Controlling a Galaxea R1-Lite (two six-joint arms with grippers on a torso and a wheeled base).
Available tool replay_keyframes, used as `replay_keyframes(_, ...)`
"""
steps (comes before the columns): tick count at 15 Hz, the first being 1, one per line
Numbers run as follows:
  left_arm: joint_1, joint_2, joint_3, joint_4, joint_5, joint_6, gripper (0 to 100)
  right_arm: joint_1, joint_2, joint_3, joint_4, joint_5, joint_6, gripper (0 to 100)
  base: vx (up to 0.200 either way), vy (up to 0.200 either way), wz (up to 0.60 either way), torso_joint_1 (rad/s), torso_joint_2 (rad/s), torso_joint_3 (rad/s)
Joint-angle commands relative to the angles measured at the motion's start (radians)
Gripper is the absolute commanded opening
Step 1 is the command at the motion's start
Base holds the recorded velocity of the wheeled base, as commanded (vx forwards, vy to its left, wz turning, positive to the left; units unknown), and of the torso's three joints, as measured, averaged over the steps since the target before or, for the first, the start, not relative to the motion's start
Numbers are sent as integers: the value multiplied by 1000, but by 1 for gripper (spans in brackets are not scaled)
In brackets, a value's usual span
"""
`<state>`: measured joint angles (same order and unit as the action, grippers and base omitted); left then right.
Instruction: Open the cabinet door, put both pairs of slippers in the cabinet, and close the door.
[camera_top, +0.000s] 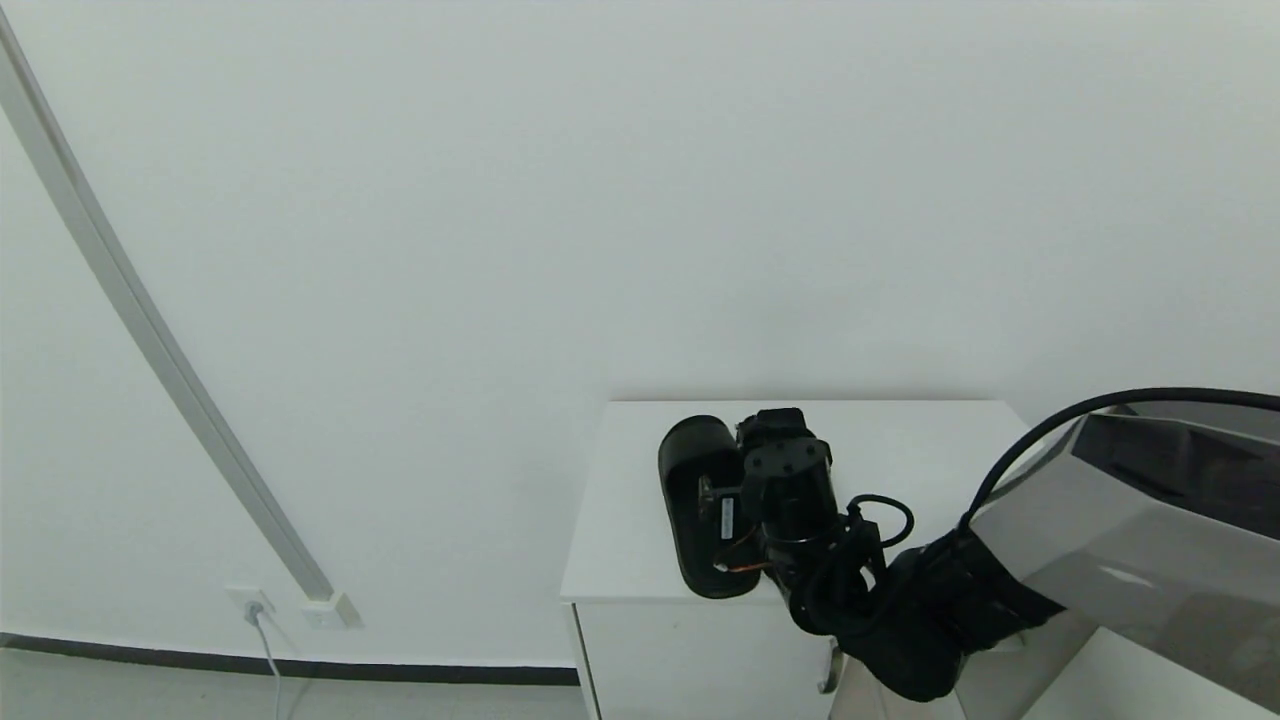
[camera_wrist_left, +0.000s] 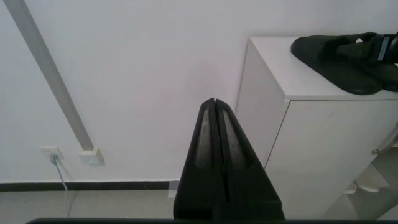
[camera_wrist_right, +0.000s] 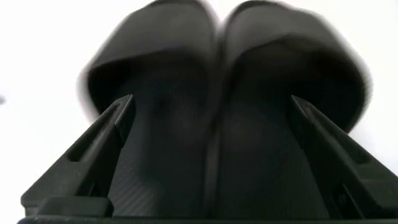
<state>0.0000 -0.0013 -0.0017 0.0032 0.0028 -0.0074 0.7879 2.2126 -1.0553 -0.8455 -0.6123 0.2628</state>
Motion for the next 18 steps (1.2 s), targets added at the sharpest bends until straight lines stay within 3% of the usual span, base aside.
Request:
replay_keyframes(1, -2, 1, 0, 0, 0, 0, 0, -18, 38, -34, -1, 2, -10, 100, 0, 0, 0, 0, 0, 0)
replay_keyframes(9, 0, 1, 0, 0, 0, -3, 0, -90, 164, -236, -1, 26, -86, 100, 0, 0, 0, 0, 0, 0)
replay_keyframes(18, 0, 1, 0, 0, 0, -3, 0, -90, 179, -278, 20, 52, -86, 100, 0, 0, 0, 0, 0, 0)
